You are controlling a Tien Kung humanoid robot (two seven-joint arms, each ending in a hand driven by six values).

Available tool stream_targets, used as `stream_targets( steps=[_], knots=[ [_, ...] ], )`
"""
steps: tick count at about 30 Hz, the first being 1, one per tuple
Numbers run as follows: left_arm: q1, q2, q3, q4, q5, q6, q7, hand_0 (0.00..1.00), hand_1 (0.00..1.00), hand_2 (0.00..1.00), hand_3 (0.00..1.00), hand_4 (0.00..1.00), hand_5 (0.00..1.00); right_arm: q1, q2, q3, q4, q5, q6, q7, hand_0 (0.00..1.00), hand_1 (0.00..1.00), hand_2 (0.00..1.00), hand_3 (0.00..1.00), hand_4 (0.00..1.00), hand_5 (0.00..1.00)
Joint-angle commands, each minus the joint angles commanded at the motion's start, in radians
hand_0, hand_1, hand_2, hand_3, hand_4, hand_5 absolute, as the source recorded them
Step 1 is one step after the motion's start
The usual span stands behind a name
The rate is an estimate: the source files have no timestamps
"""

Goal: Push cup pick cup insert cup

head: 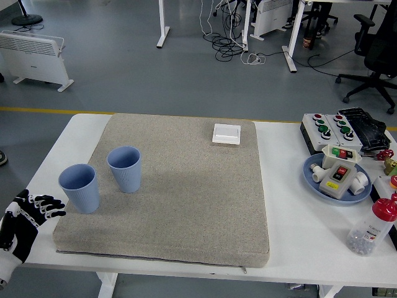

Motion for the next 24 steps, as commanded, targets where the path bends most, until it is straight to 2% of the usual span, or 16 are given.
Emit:
stream_targets(
  steps=[6, 7, 11, 16, 24],
  knots=[
    [-0.021, -0.005, 0.048, 0.032, 0.157, 0.01, 0.022, 0.509, 0.545, 0.499, 0.456, 0.452, 0.998, -0.002, 0.0, -0.001, 0.0, 0.002, 0.0, -0.001, 0.775, 0.716, 0.714, 0.62, 0.282, 0.558],
    [-0.025, -0.006, 0.053, 0.035, 0.171, 0.011, 0.023, 0.557, 0.584, 0.518, 0.465, 0.448, 0.998, -0.002, 0.0, -0.001, 0.0, 0.002, 0.001, -0.001, 0.775, 0.716, 0.714, 0.62, 0.282, 0.558],
    [-0.06, -0.008, 0.087, 0.059, 0.236, 0.016, 0.037, 0.557, 0.584, 0.518, 0.465, 0.448, 0.998, -0.002, 0.0, 0.0, 0.0, -0.001, 0.001, -0.002, 0.775, 0.716, 0.714, 0.62, 0.282, 0.558],
    [-0.09, -0.014, 0.101, 0.093, 0.283, 0.021, 0.035, 0.58, 0.607, 0.546, 0.484, 0.467, 0.998, -0.002, 0.001, -0.001, 0.0, 0.002, 0.0, -0.002, 0.775, 0.715, 0.714, 0.62, 0.282, 0.558],
    [-0.111, -0.017, 0.098, 0.132, 0.32, 0.032, 0.025, 0.606, 0.622, 0.556, 0.495, 0.475, 0.998, -0.004, 0.001, -0.003, 0.0, 0.005, -0.001, -0.002, 0.775, 0.715, 0.714, 0.619, 0.281, 0.558]
  ],
)
